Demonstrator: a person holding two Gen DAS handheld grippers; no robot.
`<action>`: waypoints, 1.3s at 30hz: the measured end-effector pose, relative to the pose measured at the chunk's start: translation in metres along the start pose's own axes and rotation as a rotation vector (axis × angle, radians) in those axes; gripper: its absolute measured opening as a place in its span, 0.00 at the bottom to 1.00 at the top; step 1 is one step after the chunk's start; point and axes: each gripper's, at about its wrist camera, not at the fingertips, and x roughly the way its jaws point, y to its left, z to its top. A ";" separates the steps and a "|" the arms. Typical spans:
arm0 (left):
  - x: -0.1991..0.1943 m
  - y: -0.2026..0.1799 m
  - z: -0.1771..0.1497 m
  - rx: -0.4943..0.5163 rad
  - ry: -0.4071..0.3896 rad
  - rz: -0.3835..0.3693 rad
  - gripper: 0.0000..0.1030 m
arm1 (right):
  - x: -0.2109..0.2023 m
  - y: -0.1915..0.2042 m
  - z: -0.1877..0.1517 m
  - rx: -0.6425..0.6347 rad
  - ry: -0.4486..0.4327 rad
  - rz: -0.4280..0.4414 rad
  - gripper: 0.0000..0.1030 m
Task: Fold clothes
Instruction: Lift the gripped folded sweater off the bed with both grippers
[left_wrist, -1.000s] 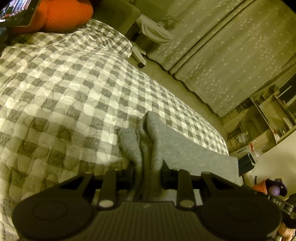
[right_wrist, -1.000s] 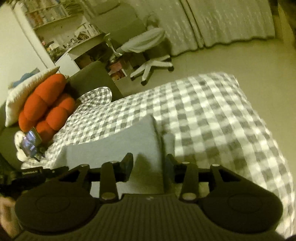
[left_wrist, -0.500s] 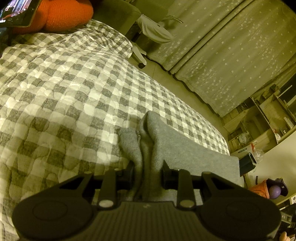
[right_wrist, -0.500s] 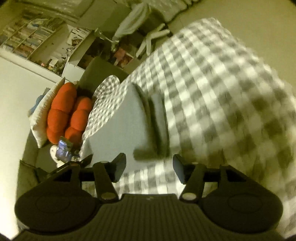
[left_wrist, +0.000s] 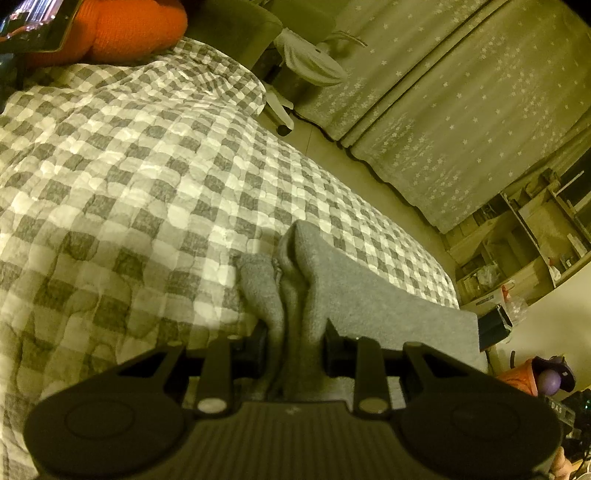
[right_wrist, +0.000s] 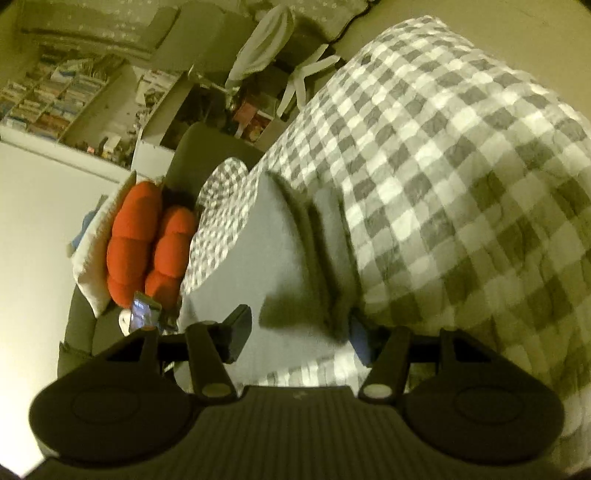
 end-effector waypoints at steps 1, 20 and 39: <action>0.000 0.000 0.000 -0.001 -0.001 -0.002 0.28 | 0.001 0.001 0.000 -0.004 -0.005 0.000 0.59; 0.001 -0.001 -0.002 -0.003 0.000 -0.005 0.29 | 0.038 0.022 0.005 -0.129 -0.075 -0.055 0.53; 0.004 -0.007 0.000 0.030 -0.010 0.004 0.31 | 0.056 0.048 -0.015 -0.259 -0.150 -0.194 0.30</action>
